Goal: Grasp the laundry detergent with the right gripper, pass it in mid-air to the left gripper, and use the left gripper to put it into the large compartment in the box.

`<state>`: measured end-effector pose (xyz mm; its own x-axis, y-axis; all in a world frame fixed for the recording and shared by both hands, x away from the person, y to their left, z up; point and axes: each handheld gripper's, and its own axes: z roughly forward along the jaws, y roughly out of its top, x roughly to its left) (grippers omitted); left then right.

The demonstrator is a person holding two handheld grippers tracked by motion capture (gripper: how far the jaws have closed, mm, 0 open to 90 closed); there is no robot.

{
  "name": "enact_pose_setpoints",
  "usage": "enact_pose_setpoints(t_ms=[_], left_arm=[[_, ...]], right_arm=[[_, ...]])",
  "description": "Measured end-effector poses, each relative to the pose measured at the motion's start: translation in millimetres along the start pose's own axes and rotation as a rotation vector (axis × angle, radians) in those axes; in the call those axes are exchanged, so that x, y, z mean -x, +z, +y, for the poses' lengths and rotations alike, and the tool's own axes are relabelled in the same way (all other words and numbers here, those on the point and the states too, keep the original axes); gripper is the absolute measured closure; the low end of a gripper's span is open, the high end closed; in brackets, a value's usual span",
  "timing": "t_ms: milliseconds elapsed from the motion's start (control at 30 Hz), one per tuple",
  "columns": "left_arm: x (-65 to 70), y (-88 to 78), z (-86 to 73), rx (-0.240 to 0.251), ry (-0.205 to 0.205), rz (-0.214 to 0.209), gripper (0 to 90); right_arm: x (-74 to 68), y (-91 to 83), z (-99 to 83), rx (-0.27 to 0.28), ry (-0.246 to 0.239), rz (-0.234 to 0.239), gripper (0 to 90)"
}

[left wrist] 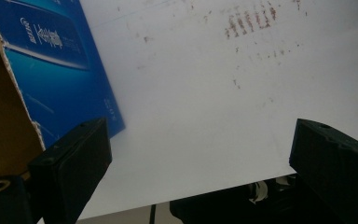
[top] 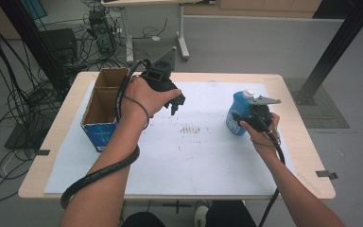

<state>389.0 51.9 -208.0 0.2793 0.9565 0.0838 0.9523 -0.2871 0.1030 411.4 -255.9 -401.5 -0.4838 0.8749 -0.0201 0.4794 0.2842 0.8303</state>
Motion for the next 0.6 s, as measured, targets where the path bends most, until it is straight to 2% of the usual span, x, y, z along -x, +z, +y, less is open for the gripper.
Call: enact_pose_setpoints(t_ms=[467,600], left_arm=[[-1.8,-0.5,1.1,0.002,0.011,-0.003,6.2],[-3.3,-3.9,1.9,0.010,0.032,-0.001,6.2]], right_arm=[[0.9,-1.7,1.1,-0.001,-0.011,0.018,44.8],[2.8,-5.0,5.3,0.008,-0.015,0.026,44.8]])
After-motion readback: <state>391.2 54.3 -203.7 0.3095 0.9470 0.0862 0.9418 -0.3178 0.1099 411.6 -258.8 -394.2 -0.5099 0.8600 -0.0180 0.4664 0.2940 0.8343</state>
